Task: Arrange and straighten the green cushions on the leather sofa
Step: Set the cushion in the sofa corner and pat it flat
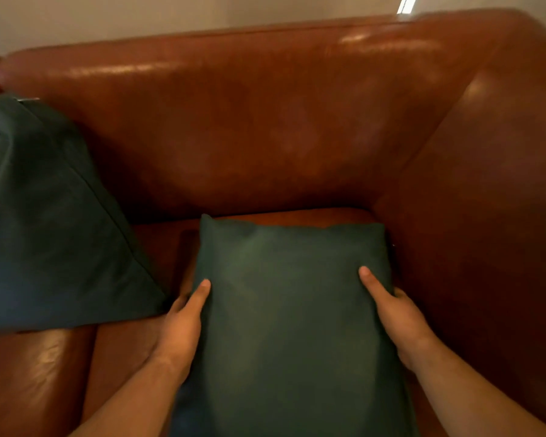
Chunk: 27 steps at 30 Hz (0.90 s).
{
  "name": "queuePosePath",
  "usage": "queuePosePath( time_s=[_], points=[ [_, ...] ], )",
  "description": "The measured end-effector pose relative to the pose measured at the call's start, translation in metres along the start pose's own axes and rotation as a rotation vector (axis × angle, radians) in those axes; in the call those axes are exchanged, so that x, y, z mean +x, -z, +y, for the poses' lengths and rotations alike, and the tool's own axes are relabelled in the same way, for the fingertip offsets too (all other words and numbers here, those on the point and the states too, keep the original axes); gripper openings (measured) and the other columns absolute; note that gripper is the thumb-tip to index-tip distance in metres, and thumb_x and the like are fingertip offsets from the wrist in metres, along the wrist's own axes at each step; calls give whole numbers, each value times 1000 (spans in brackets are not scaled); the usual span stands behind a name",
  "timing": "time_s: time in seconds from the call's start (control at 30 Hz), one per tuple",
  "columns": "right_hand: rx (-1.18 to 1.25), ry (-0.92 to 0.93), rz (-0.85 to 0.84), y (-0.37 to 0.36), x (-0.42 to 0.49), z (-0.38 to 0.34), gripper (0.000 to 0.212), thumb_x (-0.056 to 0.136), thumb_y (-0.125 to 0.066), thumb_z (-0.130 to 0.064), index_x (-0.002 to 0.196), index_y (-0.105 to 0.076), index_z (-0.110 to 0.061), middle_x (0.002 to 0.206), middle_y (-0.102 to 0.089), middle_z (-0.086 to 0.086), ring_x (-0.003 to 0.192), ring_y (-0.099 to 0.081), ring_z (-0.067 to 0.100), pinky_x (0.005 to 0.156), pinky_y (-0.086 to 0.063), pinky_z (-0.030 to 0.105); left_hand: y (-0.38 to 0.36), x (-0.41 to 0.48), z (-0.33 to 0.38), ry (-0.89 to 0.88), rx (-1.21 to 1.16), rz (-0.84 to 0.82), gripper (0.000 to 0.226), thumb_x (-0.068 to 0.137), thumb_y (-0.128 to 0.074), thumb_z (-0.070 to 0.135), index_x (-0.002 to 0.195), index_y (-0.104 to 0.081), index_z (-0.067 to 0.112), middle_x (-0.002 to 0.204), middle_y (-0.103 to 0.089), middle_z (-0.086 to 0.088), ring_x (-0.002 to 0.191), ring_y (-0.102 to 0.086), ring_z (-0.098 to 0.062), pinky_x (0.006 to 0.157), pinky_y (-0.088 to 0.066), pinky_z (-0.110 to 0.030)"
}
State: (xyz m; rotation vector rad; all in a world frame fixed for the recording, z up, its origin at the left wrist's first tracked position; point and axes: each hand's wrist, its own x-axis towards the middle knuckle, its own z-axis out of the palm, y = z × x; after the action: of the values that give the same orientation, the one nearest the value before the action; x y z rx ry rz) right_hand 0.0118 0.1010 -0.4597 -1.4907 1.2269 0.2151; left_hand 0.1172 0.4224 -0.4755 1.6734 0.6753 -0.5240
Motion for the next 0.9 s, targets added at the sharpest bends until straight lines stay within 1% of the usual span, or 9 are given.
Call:
queuePosePath(
  time_s=[0.07, 0.17, 0.3, 0.4, 0.5, 0.6, 0.7, 0.83, 0.9],
  points=[
    [81, 18, 8, 0, 1, -6, 111, 43, -76, -97, 126, -72, -24, 114, -79, -1, 104, -75, 26, 101, -59, 49, 1, -6, 10, -39, 11, 1, 66, 82, -76, 65, 126, -73, 17, 113, -82, -2, 106, -77, -24, 103, -58, -49],
    [132, 134, 60, 4, -4, -29, 103, 38, -78, -97, 112, -76, -25, 104, -81, -4, 96, -78, 23, 94, -62, 49, 6, -18, 33, -155, 49, 48, 72, 71, -80, 74, 121, -74, 22, 110, -82, 1, 102, -78, -21, 99, -60, -50],
    [199, 370, 88, 11, -18, -84, 96, 44, -78, -96, 114, -78, -30, 105, -81, -12, 97, -78, 13, 94, -62, 47, 11, -26, 86, -335, 7, 26, 75, 67, -75, 79, 124, -73, 31, 114, -81, 9, 109, -76, -15, 103, -58, -51],
    [274, 484, 87, 15, -24, -128, 80, 53, -78, -91, 113, -77, -37, 109, -80, -16, 101, -77, 9, 97, -61, 45, 5, -21, 126, -438, -43, -28, 74, 69, -74, 84, 128, -71, 39, 122, -79, 12, 115, -75, -14, 106, -56, -50],
    [297, 568, 101, 18, -24, -160, 69, 59, -75, -91, 111, -75, -47, 112, -77, -24, 101, -74, 1, 97, -61, 42, -6, -12, 157, -516, -69, -81, 57, 82, -69, 74, 130, -71, 42, 126, -78, 12, 118, -74, -11, 108, -55, -46],
    [284, 619, 133, 20, -14, -170, 77, 64, -73, -92, 128, -69, -50, 121, -74, -28, 111, -71, 0, 101, -58, 41, -15, 1, 168, -563, -54, -113, 50, 89, -65, 63, 133, -70, 40, 130, -76, 11, 123, -72, -11, 111, -52, -45],
    [244, 648, 88, 20, -1, -165, 73, 72, -72, -88, 137, -61, -55, 129, -70, -30, 116, -67, -5, 103, -55, 38, -24, 11, 165, -587, -36, -130, 38, 95, -63, 50, 132, -69, 45, 132, -75, 13, 126, -69, -8, 113, -48, -40],
    [175, 634, 68, 20, 13, -163, 76, 74, -70, -87, 142, -56, -55, 129, -67, -33, 120, -64, -4, 106, -52, 36, -31, 24, 157, -593, 69, -107, 41, 105, -55, 35, 146, -60, 32, 142, -69, 8, 136, -62, -15, 121, -43, -49],
    [103, 634, 120, 18, 14, -165, 70, 79, -68, -81, 142, -55, -52, 124, -67, -32, 117, -63, -1, 105, -51, 38, -33, 21, 157, -593, 156, 6, 42, 107, -55, 34, 149, -56, 29, 143, -67, 8, 135, -62, -15, 119, -46, -49]
  ],
)
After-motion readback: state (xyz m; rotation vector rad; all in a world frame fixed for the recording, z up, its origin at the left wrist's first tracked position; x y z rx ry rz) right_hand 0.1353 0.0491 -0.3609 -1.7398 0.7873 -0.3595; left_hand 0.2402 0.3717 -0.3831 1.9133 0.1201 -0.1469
